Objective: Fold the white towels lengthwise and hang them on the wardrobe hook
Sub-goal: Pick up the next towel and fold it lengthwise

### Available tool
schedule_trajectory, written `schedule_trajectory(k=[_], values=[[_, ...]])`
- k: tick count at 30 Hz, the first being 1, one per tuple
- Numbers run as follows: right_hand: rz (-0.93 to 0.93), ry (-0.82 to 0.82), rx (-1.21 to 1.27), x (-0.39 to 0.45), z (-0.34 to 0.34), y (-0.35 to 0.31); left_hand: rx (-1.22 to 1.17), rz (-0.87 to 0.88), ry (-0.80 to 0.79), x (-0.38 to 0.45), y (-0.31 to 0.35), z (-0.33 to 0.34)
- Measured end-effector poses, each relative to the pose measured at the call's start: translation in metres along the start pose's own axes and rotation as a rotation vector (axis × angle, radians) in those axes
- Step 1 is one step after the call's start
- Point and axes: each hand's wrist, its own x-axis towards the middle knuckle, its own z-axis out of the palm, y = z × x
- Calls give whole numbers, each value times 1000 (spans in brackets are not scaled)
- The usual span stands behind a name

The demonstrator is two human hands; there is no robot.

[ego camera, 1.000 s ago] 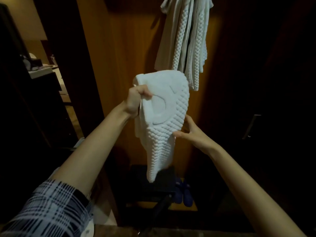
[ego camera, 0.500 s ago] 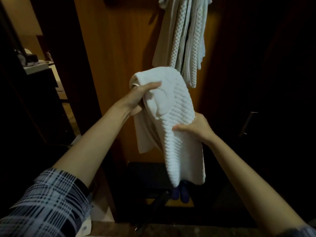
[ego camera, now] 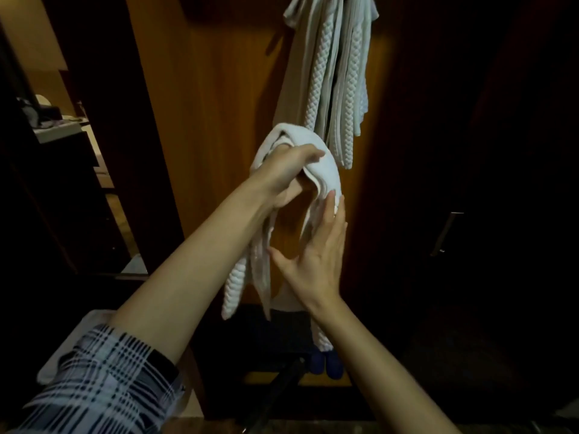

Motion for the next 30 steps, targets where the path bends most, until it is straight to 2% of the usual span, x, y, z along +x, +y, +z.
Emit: schedule_trajectory(k=[3, 5, 10, 15, 20, 25, 27, 30], values=[[248, 118, 152, 3, 9, 1, 57, -25, -53, -3, 7, 16], [338, 157, 157, 8, 12, 6, 87, -5, -47, -4, 9, 21], [295, 48, 12, 19, 8, 19, 79, 59, -52, -2, 9, 20], [130, 319, 187, 25, 1, -3, 334, 85, -32, -2, 4, 28], [217, 182, -88, 46, -4, 13, 458, 187, -48, -4, 9, 40], [75, 52, -230, 59, -22, 31, 469, 149, -12, 8, 23, 23], [27, 38, -265, 82, -40, 38, 581, 166, 31, 17, 32, 12], [-39, 23, -359, 120, -71, 43, 868, 205, -24, 28, 52, 2]])
